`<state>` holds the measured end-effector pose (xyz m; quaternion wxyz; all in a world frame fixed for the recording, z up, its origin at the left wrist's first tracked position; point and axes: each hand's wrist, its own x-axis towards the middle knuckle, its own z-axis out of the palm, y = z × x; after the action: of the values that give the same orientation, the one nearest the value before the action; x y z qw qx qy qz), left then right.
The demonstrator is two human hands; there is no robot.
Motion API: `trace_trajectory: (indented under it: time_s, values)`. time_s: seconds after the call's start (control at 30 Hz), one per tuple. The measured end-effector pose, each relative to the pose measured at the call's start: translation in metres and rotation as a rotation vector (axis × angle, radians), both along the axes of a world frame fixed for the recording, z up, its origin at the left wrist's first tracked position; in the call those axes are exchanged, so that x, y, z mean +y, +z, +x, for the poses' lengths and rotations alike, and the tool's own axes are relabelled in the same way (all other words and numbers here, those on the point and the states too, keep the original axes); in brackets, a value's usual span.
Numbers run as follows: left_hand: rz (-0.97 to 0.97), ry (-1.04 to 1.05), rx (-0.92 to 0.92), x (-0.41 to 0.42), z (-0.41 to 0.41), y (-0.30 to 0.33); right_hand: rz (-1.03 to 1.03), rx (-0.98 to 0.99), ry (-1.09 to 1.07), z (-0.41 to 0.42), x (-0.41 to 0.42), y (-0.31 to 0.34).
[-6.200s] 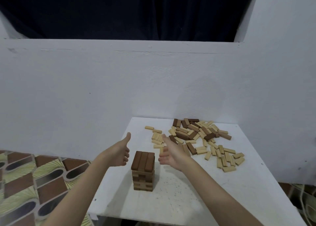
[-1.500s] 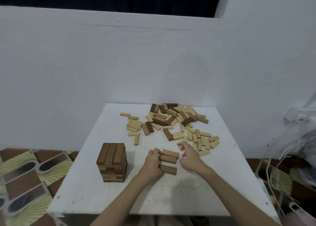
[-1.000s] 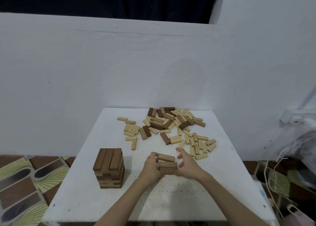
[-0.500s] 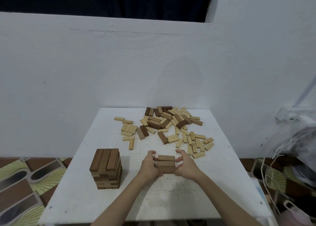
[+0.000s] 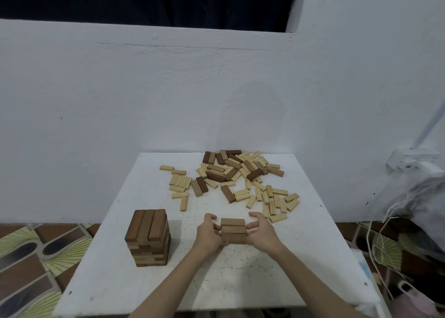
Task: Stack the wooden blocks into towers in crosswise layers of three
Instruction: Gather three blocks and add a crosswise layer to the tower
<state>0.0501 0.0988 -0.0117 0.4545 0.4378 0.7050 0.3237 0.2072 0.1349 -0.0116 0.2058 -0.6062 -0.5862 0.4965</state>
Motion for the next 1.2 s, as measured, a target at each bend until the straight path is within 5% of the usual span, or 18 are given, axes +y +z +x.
trace_trajectory:
  time_s: [1.2]
  values:
    - [0.068, 0.074, 0.011, 0.003, 0.001, -0.002, 0.11, 0.044, -0.234, -0.002, 0.001, -0.016]
